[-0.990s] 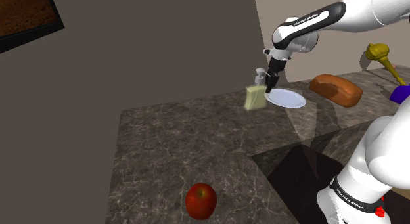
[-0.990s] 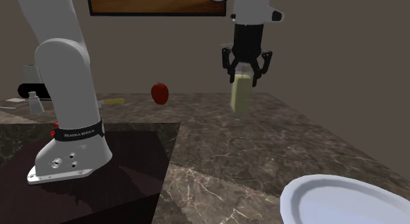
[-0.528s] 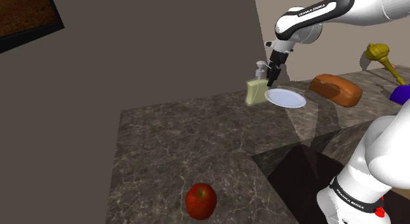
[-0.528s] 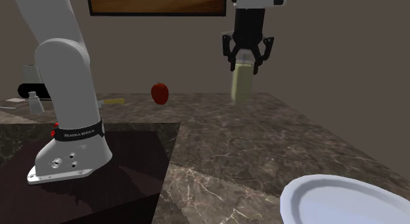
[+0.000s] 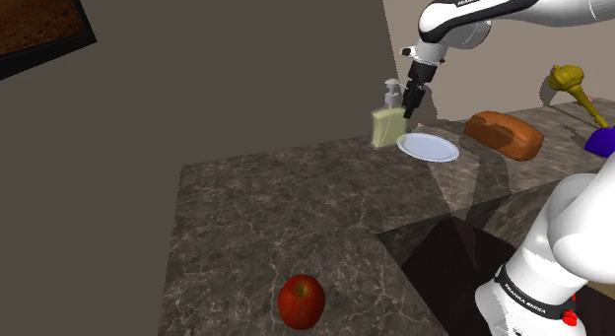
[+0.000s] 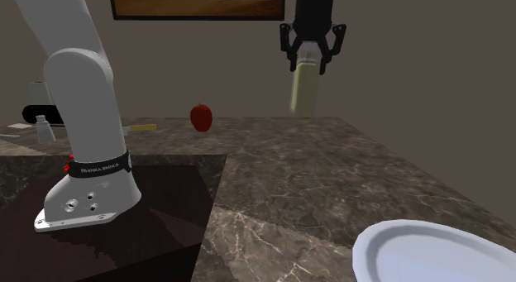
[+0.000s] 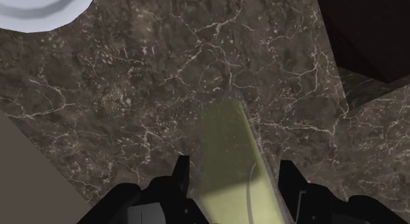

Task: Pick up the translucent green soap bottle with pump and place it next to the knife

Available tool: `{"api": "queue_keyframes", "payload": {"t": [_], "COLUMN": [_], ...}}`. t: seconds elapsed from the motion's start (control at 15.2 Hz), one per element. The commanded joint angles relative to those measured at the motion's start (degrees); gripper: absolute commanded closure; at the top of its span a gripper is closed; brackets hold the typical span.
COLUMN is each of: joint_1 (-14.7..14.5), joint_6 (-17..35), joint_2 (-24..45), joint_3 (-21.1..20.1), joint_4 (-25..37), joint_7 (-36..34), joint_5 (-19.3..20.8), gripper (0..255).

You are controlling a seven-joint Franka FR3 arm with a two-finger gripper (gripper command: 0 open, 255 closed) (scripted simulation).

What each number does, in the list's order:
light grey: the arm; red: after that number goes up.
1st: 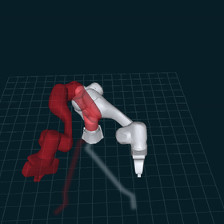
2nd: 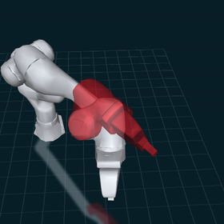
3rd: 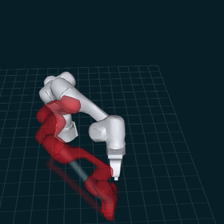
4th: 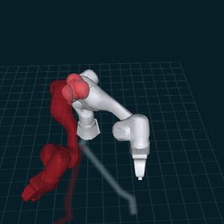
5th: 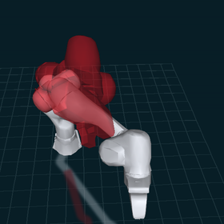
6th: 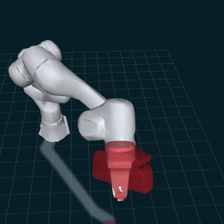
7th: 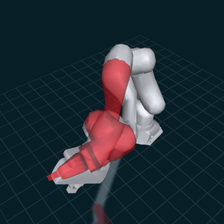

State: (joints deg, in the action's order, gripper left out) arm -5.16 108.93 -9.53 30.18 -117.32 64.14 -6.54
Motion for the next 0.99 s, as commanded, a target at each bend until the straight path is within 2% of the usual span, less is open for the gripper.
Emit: {"api": "queue_keyframes", "payload": {"t": [0.0, 0.92], "joint_1": [0.02, -0.19], "joint_6": [-1.52, -12.13], "joint_2": [-0.10, -0.14], "joint_3": [-0.01, -0.28], "joint_4": [1.44, 12.15], "joint_7": [-0.20, -1.87], "joint_5": [0.11, 0.34], "gripper": [255, 255]}}
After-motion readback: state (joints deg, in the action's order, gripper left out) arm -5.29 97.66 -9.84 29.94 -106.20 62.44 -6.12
